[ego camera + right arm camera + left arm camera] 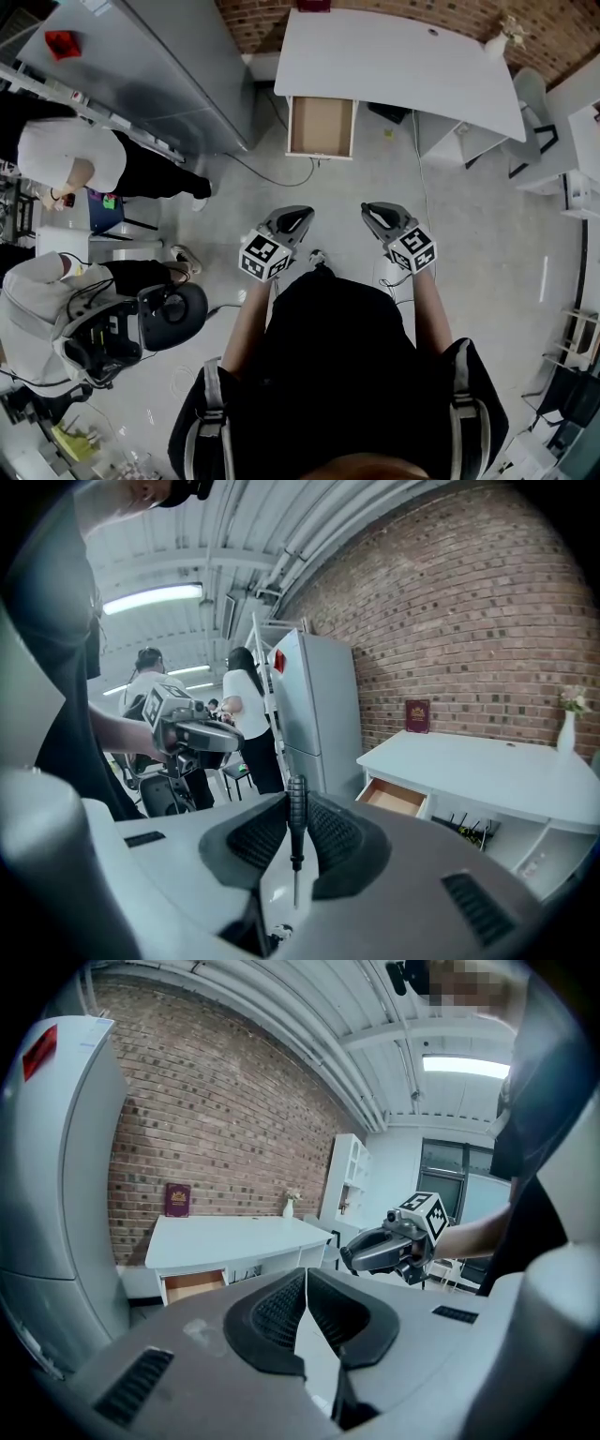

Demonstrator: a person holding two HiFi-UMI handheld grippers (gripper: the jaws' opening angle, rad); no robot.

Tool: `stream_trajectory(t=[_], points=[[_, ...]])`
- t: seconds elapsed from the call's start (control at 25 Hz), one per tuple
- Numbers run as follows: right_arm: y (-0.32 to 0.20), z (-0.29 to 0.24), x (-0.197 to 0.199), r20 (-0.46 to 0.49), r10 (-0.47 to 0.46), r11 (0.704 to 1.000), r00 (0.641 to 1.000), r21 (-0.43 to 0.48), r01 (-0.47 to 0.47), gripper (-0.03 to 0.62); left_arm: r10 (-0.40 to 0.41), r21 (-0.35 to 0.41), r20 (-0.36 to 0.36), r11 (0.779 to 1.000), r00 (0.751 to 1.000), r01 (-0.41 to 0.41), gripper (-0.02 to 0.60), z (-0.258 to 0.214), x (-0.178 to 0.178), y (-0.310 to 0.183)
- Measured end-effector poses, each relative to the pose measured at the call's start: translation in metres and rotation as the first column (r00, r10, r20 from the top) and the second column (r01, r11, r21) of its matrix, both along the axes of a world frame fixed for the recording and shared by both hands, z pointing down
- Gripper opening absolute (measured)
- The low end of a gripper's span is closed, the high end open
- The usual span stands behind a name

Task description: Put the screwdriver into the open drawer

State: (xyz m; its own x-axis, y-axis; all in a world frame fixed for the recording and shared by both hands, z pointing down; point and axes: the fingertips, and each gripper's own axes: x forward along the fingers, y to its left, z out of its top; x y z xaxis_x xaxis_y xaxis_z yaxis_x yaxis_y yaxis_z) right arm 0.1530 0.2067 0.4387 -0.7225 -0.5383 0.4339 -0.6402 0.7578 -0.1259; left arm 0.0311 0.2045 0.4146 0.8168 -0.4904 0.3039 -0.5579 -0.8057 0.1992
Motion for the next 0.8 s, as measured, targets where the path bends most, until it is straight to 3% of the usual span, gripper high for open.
stream_trajectory(t=[0.44, 0.8], points=[[-0.04, 0.006, -0.043, -0.023, 0.0, 1.0, 1.0, 0.012, 0.001, 0.123, -0.019, 0.007, -0.019, 1.0, 1.0, 0.02, 0.017, 0.007, -0.053, -0.035], [-0.043, 0.021, -0.057, -0.059, -0.023, 1.0, 0.998, -0.02, 0.022, 0.123, -0.042, -0.009, -0.051, 0.999, 0.998, 0.042, 0.017, 0.017, -0.072, -0.041]])
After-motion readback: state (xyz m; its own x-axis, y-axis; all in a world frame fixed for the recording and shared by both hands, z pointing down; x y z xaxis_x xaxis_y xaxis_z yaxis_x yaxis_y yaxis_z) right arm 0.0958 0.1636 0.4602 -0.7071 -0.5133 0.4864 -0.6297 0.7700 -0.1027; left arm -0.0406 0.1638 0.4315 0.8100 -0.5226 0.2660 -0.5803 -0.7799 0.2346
